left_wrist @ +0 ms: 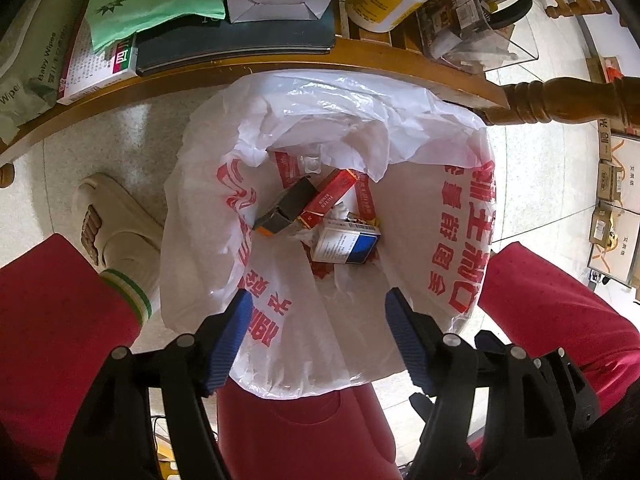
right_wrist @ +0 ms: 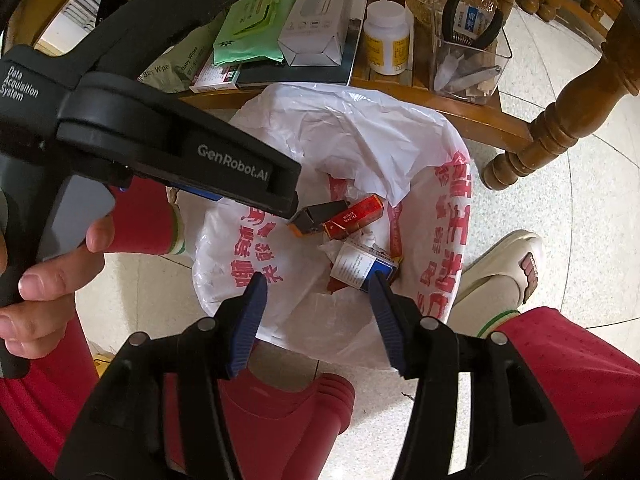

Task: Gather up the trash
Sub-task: 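Raise both tools from the bag back over the table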

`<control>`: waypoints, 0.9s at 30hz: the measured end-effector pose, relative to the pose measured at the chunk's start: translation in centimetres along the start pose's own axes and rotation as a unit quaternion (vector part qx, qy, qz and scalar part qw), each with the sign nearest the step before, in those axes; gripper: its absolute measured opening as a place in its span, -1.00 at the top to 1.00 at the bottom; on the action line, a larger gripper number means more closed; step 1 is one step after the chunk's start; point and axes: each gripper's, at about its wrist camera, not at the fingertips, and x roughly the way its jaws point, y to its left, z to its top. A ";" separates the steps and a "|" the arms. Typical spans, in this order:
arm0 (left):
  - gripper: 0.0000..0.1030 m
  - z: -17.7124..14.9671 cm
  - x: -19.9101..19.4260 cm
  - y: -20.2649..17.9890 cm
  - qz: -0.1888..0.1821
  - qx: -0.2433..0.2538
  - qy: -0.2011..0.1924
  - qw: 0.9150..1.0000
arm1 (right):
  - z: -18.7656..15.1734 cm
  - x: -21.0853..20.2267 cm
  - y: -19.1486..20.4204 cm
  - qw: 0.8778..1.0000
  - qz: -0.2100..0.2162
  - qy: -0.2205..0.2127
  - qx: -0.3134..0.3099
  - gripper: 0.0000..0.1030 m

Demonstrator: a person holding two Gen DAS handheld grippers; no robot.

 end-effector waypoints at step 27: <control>-0.79 -12.4 -31.4 -0.8 0.106 0.051 -0.209 0.971 | 1.8 -35.5 6.2 0.884 -0.023 -0.371 -0.283 -0.88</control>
